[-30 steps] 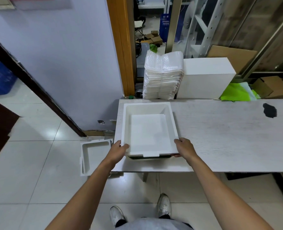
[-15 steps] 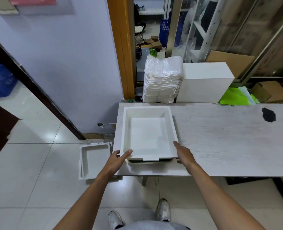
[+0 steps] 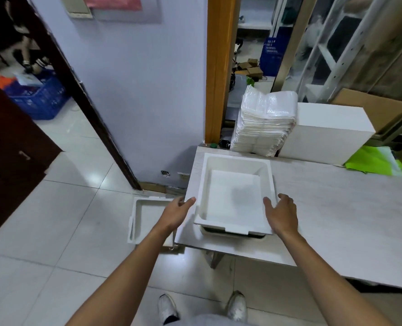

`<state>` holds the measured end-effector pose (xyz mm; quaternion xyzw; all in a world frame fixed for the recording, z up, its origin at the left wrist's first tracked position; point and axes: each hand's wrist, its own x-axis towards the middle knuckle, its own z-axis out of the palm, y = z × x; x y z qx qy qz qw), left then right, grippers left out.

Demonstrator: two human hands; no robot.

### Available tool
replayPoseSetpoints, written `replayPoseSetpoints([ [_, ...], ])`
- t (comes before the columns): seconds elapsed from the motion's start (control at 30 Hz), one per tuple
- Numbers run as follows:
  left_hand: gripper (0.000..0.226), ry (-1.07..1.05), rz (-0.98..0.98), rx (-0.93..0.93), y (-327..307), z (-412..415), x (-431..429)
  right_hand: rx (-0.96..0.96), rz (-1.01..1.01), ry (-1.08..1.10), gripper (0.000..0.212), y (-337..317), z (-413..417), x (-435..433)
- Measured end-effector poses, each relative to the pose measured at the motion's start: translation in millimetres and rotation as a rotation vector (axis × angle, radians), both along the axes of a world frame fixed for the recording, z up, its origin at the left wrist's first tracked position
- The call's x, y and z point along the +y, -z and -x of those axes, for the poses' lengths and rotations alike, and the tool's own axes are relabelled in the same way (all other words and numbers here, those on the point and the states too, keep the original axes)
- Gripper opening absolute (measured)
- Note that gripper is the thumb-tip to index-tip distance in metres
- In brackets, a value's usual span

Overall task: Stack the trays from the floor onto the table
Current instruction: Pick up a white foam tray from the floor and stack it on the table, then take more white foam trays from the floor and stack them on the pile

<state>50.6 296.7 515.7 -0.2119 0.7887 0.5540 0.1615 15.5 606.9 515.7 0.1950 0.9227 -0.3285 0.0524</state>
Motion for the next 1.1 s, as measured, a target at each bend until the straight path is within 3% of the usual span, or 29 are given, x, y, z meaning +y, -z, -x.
replayPoseSetpoints([
  [0.17,0.061,-0.009,0.052,0.065,-17,8,-12,0.047,-0.005,-0.103,0.061,-13,14,-24],
  [0.43,0.068,-0.070,0.153,0.120,-42,5,-44,0.049,0.020,-0.248,0.059,-26,26,-67],
  [0.57,0.060,-0.109,0.169,0.140,-50,-2,-58,0.056,0.025,-0.328,0.058,-33,34,-93],
  [0.8,0.076,-0.206,0.144,0.140,-56,-17,-88,0.078,0.007,-0.486,0.057,-47,43,-144],
  [1.1,0.058,-0.332,0.118,0.112,-55,-49,-121,0.089,-0.055,-0.712,0.056,-51,33,-206],
])
